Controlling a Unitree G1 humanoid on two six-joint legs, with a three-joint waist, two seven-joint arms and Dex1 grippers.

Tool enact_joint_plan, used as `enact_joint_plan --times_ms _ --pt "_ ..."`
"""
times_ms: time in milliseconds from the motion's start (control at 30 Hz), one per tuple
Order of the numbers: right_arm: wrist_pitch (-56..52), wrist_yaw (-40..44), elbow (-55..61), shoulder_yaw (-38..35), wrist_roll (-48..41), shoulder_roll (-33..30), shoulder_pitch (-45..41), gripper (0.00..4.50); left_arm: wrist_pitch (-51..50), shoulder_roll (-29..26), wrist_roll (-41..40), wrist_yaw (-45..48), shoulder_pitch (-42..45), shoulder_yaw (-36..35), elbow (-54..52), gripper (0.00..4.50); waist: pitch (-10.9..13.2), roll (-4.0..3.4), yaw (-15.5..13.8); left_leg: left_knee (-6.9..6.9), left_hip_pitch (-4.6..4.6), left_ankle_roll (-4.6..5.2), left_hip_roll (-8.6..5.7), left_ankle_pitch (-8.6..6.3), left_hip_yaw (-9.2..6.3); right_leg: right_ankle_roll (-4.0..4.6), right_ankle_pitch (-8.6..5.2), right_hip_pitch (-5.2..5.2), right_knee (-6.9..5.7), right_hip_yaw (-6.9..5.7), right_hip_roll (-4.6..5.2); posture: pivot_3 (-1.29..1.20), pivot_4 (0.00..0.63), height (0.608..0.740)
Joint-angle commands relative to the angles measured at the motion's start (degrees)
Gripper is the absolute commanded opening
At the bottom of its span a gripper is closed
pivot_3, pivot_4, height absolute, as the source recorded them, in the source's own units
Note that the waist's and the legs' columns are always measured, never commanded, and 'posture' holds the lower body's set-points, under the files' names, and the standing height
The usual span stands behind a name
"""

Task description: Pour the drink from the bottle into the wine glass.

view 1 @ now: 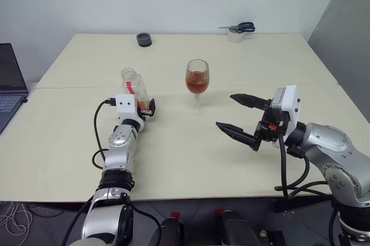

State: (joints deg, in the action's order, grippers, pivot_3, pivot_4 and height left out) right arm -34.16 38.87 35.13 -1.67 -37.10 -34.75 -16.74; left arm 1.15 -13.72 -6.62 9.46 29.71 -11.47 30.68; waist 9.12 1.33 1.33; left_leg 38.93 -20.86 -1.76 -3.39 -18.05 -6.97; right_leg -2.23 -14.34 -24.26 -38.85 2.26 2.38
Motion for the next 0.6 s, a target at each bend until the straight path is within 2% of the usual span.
enact_joint_plan --times_ms 33,200,333,433,600 --pt "1.4 0.5 1.6 -0.5 0.1 -0.3 -0.1 4.5 -1.3 -0.5 0.4 -0.9 -1.3 0.3 -4.1 4.44 0.0 0.0 0.0 0.0 0.0 0.0 0.0 0.0 0.0 0.0 0.0 0.0 0.0 0.0 0.0 0.0 0.15 0.74" --pt "1.4 0.4 1.6 -0.9 0.1 -0.5 0.3 4.5 -4.2 -0.4 1.2 -1.7 -3.2 0.9 -7.4 4.44 0.0 0.0 -0.1 0.0 0.0 0.0 0.0 0.0 -0.02 0.0 0.0 0.02 0.02 -0.01 0.0 0.0 0.15 0.74" --pt "0.3 -2.2 2.2 -2.7 0.8 -1.0 3.0 4.5 -8.3 0.5 1.7 -2.0 -7.2 2.3 -14.3 4.44 0.0 0.0 -0.1 -0.01 0.0 0.0 0.0 0.0 -0.03 0.0 0.0 0.04 0.06 -0.01 0.01 0.0 0.15 0.74" --pt "-0.8 -8.5 2.7 -3.6 4.8 -0.3 6.1 4.5 -11.8 1.2 1.3 -2.3 -10.9 3.2 -21.0 4.44 0.0 0.0 -0.2 -0.02 0.0 0.0 -0.01 0.0 -0.04 0.0 0.0 0.06 0.1 0.01 0.04 0.0 0.15 0.74" --pt "-5.7 -22.3 5.0 -3.3 10.4 5.8 13.4 4.5 -18.5 2.4 0.6 -2.1 -17.5 4.7 -34.0 4.44 0.0 0.0 -0.3 -0.07 0.0 -0.02 0.01 0.0 -0.1 0.0 -0.01 0.08 0.12 0.12 0.05 0.0 0.15 0.74"
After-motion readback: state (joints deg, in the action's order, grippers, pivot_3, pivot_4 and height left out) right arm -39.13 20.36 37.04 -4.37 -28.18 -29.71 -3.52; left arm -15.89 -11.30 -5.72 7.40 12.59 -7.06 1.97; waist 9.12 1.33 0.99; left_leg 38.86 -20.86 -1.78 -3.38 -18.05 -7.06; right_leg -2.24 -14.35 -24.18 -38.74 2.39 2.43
